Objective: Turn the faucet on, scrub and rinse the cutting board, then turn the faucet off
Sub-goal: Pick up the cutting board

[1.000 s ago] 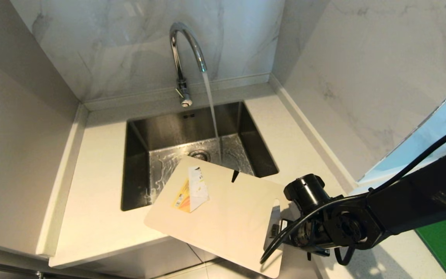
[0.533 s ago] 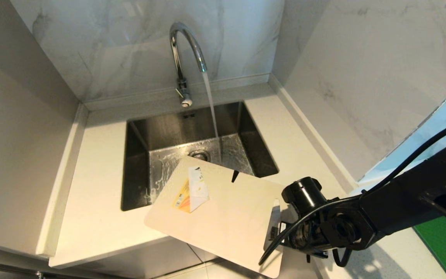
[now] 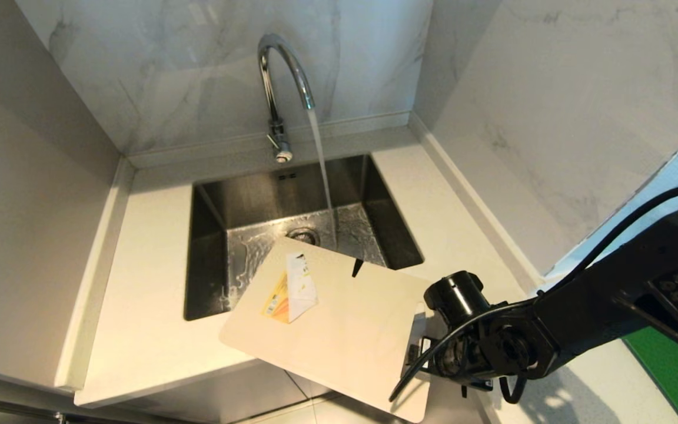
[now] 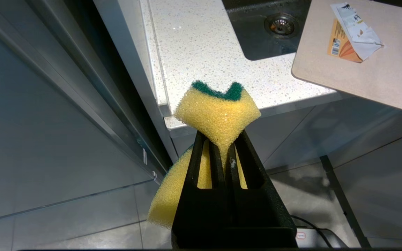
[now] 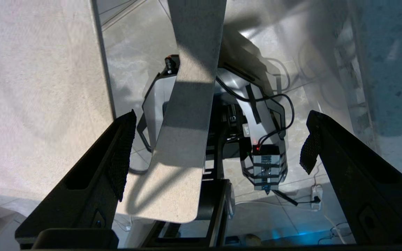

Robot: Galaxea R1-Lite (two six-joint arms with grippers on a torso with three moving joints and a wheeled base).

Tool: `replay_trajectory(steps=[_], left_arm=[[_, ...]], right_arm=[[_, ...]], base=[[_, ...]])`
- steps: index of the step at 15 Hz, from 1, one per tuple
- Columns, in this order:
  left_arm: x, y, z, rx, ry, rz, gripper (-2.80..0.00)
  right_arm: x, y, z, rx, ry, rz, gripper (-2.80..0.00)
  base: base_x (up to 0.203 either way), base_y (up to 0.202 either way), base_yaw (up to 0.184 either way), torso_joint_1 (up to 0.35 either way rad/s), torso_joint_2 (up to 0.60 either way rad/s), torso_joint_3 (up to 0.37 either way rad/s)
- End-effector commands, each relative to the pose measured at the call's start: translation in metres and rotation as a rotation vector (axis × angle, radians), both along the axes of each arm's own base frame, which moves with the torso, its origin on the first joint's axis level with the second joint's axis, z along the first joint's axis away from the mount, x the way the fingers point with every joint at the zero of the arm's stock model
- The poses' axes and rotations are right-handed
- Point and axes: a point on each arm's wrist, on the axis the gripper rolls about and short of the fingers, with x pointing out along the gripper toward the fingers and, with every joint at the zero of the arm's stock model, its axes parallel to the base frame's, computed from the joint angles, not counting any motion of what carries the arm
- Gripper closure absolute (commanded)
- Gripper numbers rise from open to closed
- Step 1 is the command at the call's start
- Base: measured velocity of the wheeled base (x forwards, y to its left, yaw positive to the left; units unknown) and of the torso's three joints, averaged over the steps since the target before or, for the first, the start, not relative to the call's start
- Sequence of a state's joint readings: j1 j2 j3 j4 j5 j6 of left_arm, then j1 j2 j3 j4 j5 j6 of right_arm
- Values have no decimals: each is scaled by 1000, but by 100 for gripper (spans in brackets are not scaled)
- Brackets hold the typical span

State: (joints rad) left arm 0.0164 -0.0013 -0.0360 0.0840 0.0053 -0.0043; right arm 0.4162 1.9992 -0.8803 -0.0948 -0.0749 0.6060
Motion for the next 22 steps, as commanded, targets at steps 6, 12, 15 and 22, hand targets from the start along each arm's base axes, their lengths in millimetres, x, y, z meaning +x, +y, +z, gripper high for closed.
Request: replay_trajectory(steps=[6,12,15,22], left_arm=[[0,0,0,0,-1,1,0],[0,0,0,0,-3,1,0],[0,0,0,0,-3,2,0],[0,0,0,0,-3,1,0]], right_arm=[[12,6,-17,-11,28,2,-280],[17,8,-24,-18,38,7,-280],[18,9,-27,-20,44,6,-280],[22,13,-32,-6,25,7,-280]], base=[[0,0,0,0,0,0],[0,0,0,0,0,0],[0,0,0,0,0,0],[0,0,0,0,0,0]])
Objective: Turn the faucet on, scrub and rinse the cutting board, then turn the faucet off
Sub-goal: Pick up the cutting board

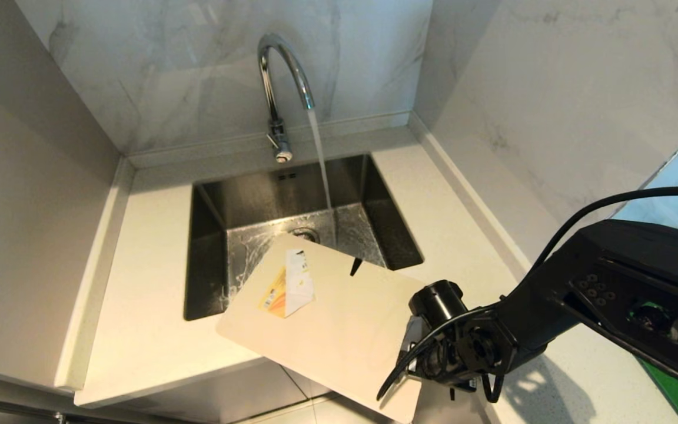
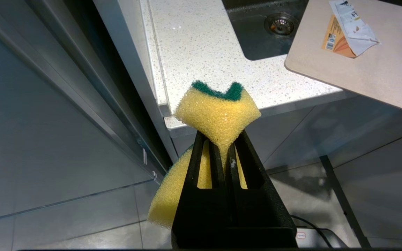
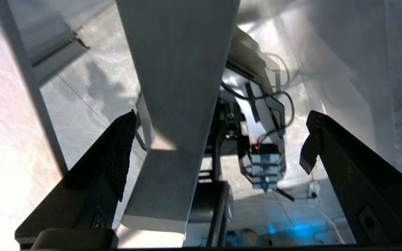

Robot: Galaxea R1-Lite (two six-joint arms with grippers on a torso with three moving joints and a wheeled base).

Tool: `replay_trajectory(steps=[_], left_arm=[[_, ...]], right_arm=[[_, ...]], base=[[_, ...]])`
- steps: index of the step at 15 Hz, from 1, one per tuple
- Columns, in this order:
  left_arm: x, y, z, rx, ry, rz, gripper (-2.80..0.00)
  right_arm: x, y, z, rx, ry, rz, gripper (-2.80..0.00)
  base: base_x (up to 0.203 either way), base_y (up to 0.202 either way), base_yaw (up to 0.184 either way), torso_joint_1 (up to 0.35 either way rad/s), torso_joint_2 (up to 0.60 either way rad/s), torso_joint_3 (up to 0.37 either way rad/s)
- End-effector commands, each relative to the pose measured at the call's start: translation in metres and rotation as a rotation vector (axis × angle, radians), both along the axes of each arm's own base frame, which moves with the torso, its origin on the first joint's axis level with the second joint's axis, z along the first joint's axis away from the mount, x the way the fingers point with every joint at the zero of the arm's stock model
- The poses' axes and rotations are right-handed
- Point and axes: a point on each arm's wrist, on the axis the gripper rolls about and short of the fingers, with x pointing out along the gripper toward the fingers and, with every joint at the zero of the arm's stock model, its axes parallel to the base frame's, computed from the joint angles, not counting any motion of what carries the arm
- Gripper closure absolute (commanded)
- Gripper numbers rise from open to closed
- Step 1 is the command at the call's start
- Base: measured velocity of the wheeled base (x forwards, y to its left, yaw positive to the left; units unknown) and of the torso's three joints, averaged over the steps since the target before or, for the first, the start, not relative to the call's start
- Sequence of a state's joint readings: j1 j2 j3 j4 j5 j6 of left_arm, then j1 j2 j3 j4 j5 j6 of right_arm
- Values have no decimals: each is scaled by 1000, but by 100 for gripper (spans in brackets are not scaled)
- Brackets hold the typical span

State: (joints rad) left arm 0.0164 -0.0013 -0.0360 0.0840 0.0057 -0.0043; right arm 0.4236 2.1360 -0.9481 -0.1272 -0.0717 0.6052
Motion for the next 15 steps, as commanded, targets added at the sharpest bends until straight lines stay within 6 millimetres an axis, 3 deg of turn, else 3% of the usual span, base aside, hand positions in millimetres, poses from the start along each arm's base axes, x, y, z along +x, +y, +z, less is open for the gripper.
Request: replay_trajectory(steps=[1,10,11,12,15], left_arm=[[0,0,0,0,-1,1,0],[0,0,0,0,-1,1,0],[0,0,0,0,-2,1,0],[0,0,0,0,-2,1,0],[0,0,0,0,-1,1,0]], right_arm=[[2,1,-2,12,-17,-7,-280],[0,3,-8,45,1,-8,-280],[-1,3,-8,44,2,-7,-247],[-2,3,-9,42,3,-7,0],[-1,3,-7,46,-10,-8,0]], base=[[0,0,0,0,0,0],[0,0,0,0,0,0],[0,0,0,0,0,0],[0,0,0,0,0,0],[0,0,0,0,0,0]])
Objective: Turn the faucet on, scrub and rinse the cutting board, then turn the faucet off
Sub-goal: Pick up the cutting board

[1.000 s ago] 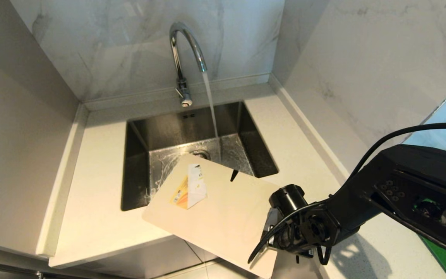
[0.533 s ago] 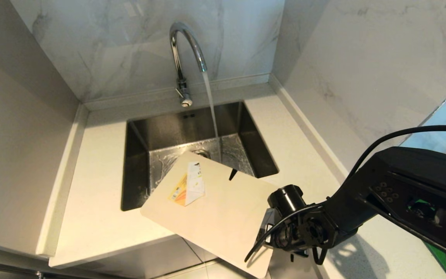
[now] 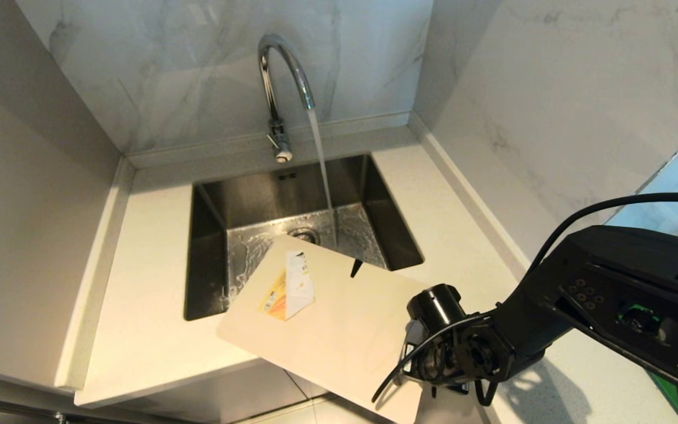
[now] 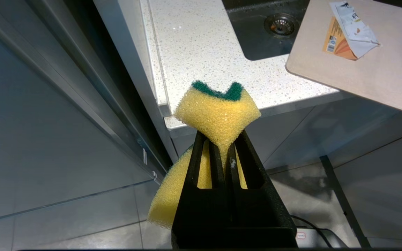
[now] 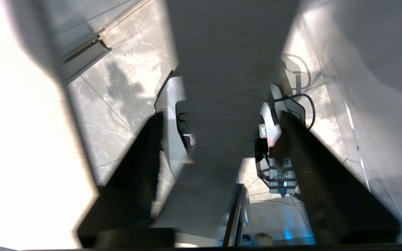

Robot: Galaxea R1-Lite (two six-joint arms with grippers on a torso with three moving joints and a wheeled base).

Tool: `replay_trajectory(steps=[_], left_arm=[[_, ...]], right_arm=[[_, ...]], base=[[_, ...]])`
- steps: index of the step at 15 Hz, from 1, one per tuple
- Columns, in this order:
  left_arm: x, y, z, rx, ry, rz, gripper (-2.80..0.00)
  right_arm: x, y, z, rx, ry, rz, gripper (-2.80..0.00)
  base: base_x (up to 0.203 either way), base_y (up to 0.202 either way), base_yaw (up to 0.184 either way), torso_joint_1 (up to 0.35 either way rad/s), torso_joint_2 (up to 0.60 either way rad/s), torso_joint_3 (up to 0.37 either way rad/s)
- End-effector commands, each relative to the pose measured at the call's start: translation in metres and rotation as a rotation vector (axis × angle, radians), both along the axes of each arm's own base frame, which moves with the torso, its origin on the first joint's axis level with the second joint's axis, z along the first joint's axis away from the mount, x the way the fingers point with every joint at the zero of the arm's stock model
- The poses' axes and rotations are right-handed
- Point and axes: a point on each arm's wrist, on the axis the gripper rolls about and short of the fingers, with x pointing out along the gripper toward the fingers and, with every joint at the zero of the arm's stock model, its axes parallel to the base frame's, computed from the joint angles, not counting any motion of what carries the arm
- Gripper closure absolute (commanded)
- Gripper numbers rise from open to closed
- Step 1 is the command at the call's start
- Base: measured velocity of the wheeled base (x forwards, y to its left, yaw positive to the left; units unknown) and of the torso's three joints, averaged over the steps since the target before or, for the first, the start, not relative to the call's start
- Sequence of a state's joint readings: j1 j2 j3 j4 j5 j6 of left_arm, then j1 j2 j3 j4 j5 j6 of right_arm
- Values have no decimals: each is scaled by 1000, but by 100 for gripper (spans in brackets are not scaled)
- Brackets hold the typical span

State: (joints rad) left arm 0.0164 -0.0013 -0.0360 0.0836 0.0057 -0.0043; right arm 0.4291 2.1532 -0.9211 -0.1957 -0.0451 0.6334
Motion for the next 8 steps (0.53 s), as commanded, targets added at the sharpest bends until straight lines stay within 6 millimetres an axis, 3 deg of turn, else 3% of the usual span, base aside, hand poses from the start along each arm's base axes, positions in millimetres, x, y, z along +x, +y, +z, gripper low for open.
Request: replay_trajectory(steps=[1,8], left_arm=[[0,0,0,0,-2,1,0],[0,0,0,0,-3,1,0]], right_arm=[[-1,0,1,1,-1,-3,0],[1,1,4,15,-36,-4,0]], base=[[0,0,0,0,0,0],[0,0,0,0,0,0]])
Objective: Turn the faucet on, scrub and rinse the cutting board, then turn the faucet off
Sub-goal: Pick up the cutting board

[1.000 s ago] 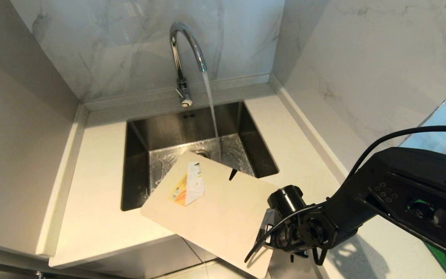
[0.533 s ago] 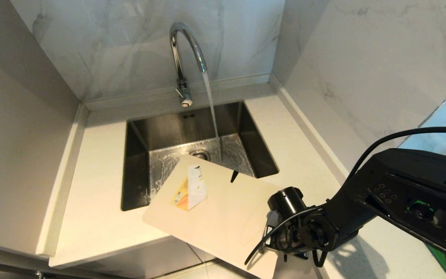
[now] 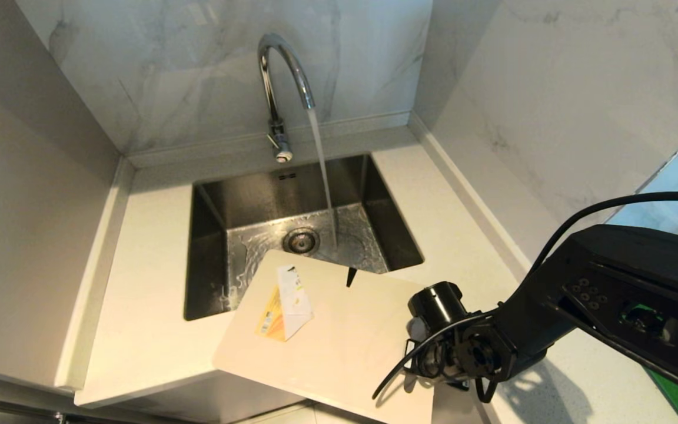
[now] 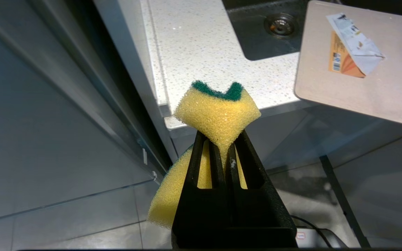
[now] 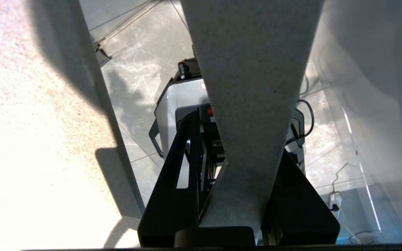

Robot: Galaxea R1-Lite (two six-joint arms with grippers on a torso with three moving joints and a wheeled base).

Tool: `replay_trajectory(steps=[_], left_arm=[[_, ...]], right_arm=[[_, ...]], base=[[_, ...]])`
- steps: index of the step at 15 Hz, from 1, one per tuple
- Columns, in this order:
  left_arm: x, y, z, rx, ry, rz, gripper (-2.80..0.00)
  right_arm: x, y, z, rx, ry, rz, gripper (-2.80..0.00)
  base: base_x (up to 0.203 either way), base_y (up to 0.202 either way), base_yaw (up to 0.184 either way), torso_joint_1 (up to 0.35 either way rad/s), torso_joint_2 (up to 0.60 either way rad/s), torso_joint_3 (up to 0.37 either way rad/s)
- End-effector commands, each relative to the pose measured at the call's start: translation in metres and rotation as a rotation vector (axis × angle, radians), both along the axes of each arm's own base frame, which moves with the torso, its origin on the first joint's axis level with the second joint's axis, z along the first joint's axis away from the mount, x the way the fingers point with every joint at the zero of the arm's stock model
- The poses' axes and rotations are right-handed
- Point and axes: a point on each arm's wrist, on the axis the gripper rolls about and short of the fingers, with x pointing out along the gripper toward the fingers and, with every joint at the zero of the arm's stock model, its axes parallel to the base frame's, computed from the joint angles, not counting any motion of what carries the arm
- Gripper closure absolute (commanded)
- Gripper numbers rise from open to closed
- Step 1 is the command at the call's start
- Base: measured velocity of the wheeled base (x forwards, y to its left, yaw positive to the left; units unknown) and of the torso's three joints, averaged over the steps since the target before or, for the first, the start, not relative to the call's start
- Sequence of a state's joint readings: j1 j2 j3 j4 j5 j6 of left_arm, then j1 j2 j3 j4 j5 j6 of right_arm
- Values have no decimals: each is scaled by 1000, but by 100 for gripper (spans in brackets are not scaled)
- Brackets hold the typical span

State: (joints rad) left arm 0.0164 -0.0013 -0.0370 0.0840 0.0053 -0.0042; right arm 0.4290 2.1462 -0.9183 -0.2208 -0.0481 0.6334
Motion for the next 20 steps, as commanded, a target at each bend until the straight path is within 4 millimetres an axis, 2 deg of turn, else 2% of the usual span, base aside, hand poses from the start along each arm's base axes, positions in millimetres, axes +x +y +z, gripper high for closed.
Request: replay_trajectory(steps=[1,3,7,10,14,20], left_arm=[[0,0,0,0,-2,1,0],[0,0,0,0,-1,1,0],[0,0,0,0,0,1,0],[0,0,0,0,-1,1,0],[0,0,-1,0,0,1,0],[0,0,0,0,-1,2,0]], right_arm=[[0,0,3,9,-17,-3,0],[-2,-1,10,15,-33,-4,0],[-6,-7,51,67,-140,-24,0],[-18,-13,81,123,-210,-51,0],[-32,-20,96,150,-239,-64,0],[-37,-31,116,182,-298,-86,0]], base=[[0,0,0,0,0,0],[0,0,0,0,0,0],[0,0,0,0,0,0],[0,0,0,0,0,0],[0,0,0,0,0,0],[0,0,0,0,0,0]])
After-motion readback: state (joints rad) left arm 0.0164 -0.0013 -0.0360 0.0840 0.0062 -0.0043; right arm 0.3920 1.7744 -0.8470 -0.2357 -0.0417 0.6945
